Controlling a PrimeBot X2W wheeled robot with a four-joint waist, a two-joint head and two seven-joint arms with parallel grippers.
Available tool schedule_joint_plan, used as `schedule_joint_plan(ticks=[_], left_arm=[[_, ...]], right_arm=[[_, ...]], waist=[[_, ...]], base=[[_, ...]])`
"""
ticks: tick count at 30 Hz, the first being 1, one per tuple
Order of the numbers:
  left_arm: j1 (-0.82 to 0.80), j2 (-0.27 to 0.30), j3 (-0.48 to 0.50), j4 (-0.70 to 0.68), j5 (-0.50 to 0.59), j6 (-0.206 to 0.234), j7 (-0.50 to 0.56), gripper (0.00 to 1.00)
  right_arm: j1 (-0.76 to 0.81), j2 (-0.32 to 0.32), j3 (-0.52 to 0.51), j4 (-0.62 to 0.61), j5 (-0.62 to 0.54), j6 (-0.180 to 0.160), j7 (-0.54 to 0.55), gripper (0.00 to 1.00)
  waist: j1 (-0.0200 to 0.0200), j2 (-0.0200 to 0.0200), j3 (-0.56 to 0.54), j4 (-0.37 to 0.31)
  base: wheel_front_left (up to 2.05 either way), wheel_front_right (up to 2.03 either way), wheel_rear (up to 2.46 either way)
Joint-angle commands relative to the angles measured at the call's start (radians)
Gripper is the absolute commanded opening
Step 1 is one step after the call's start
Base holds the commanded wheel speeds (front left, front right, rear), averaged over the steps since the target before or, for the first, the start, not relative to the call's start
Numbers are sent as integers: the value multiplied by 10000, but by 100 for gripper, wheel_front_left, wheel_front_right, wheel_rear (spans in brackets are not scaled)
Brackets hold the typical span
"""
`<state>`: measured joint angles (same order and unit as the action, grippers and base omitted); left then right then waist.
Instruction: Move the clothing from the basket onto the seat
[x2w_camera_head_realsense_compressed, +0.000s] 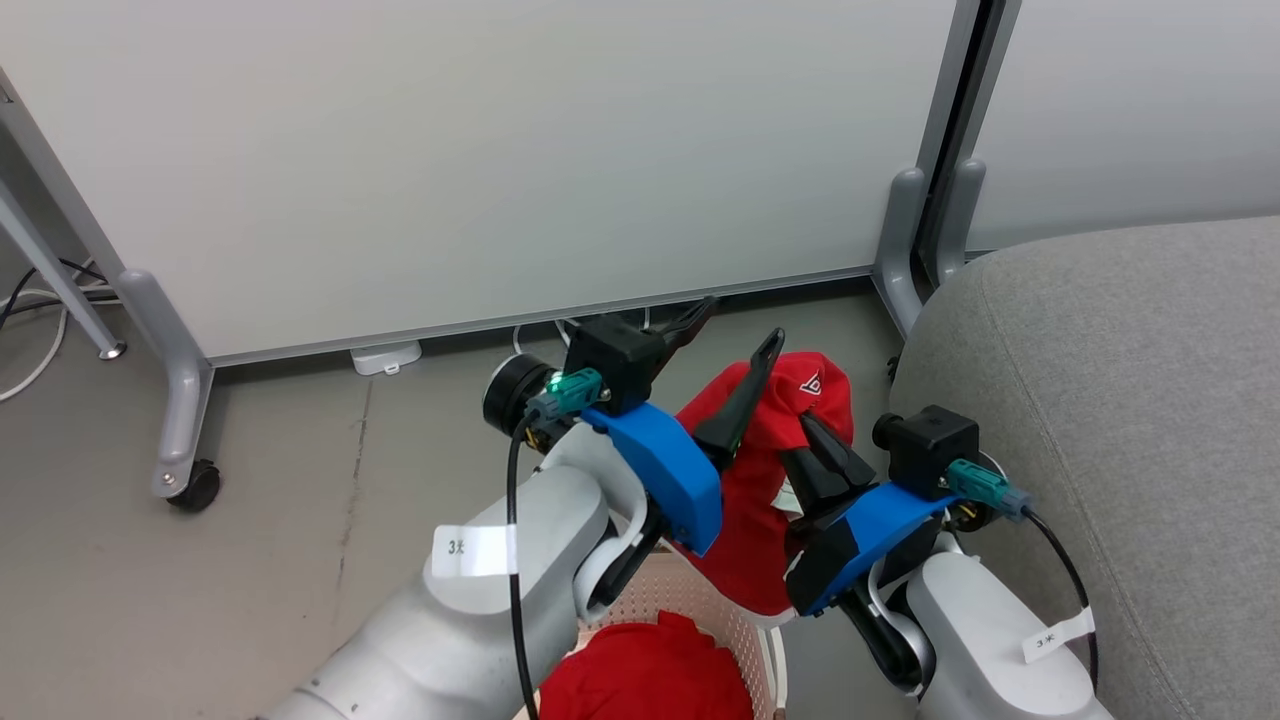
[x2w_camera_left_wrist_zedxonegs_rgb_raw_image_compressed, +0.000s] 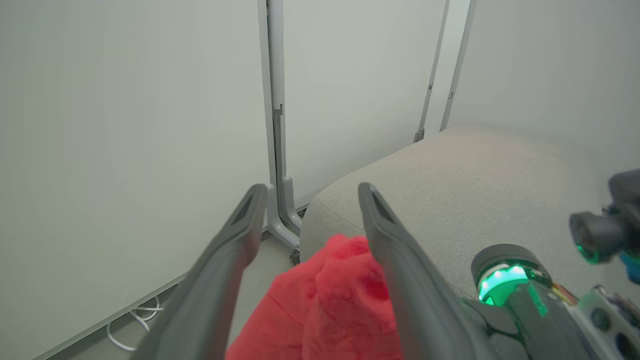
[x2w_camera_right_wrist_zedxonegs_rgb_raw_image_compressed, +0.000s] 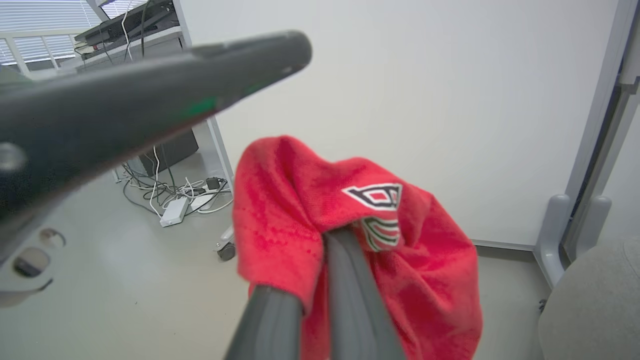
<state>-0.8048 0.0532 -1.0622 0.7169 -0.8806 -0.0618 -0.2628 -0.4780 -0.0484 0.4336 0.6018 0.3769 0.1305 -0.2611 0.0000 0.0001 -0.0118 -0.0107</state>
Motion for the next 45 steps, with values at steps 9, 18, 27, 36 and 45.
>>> schedule_joint_plan(ticks=[9, 18, 27, 36, 45], left_arm=[[2010, 629, 1875, -1006, 1634, -118, -29, 100], [4125, 974, 3851, -2157, 3279, -244, -29, 100], [5602, 806, 5563, -2656, 4414, -466, -29, 100], [6128, 576, 6548, -2708, 5059, -635, -29, 100], [6297, 355, 6818, -2692, 5292, -709, -29, 100]], right_arm=[[309, -36, -371, -241, -290, 5, -57, 0], [542, -36, -775, -483, -529, 5, -54, 0], [784, -36, -1118, -685, -682, 5, 75, 0], [869, -36, -1302, -849, -728, 5, 165, 0], [913, -36, -1455, -943, -764, 5, 214, 0]], waist=[[0, -1, 34, -23], [0, -1, 75, -119], [0, -1, 112, -142], [0, -1, 133, -171], [0, -1, 140, -188]], base=[[0, 0, 0], [0, 0, 0], [0, 0, 0], [0, 0, 0], [0, 0, 0]])
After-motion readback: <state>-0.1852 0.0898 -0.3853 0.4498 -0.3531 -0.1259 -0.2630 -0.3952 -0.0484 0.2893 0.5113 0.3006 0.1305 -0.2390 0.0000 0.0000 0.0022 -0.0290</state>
